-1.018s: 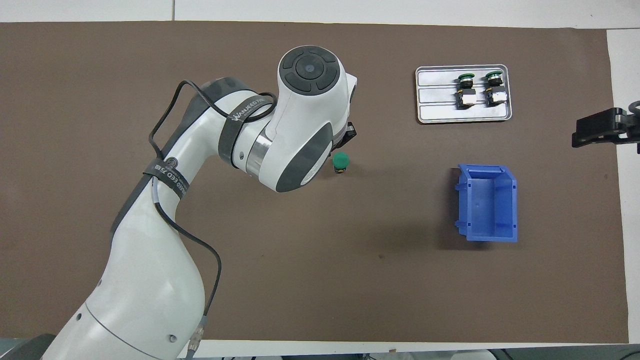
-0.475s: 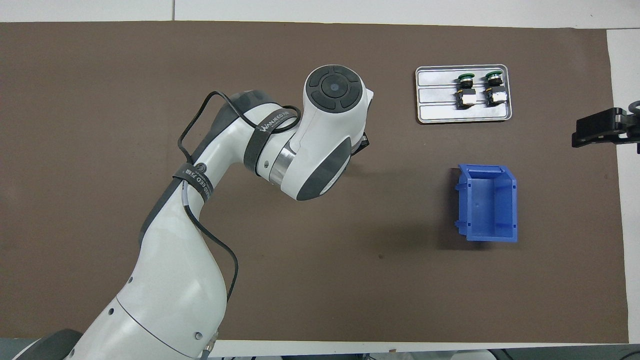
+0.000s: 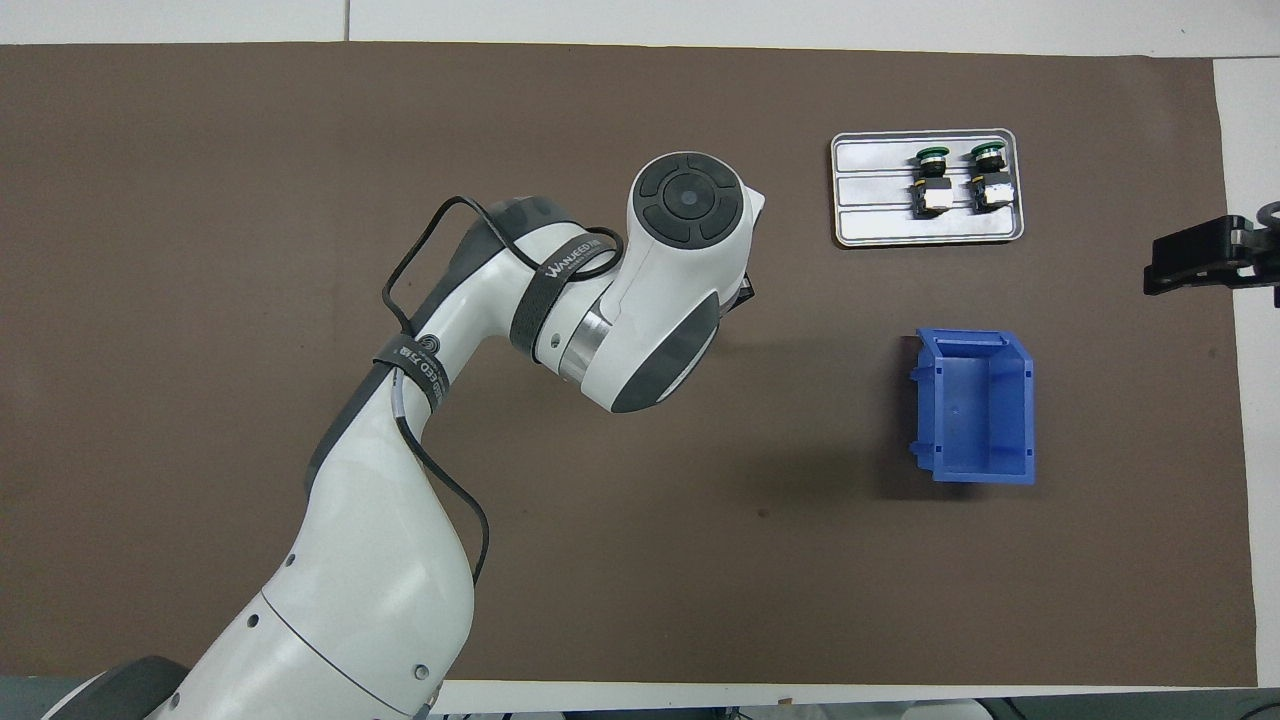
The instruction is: Place and press button with both arms
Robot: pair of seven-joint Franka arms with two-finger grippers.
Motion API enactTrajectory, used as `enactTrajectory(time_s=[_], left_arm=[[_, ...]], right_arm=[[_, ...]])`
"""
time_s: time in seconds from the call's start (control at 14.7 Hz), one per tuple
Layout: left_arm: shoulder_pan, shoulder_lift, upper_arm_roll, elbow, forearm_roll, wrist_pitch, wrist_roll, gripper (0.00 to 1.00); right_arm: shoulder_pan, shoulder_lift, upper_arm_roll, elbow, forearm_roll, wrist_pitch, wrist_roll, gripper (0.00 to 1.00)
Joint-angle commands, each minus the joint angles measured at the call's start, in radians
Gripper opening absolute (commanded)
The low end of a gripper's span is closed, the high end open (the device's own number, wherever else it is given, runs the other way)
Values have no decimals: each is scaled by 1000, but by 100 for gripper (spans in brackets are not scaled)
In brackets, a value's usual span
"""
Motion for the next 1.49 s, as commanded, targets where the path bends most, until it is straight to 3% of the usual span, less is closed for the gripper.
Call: enactTrajectory(time_s=[0.0,1.09,1.43], left_arm=[[-9,-6,7,-19,19,15,-4,0],[-20,-31,8,-140,23,96,-7,0],[-20,-30,15,-94,11,40,-8,0]], right_arm=[[-8,-23,4,-26,-5,-1,-26,99],[-5,-25,6,-24,-5,-35,-42,99],[-5,-25,6,-24,-5,-37,-42,99]])
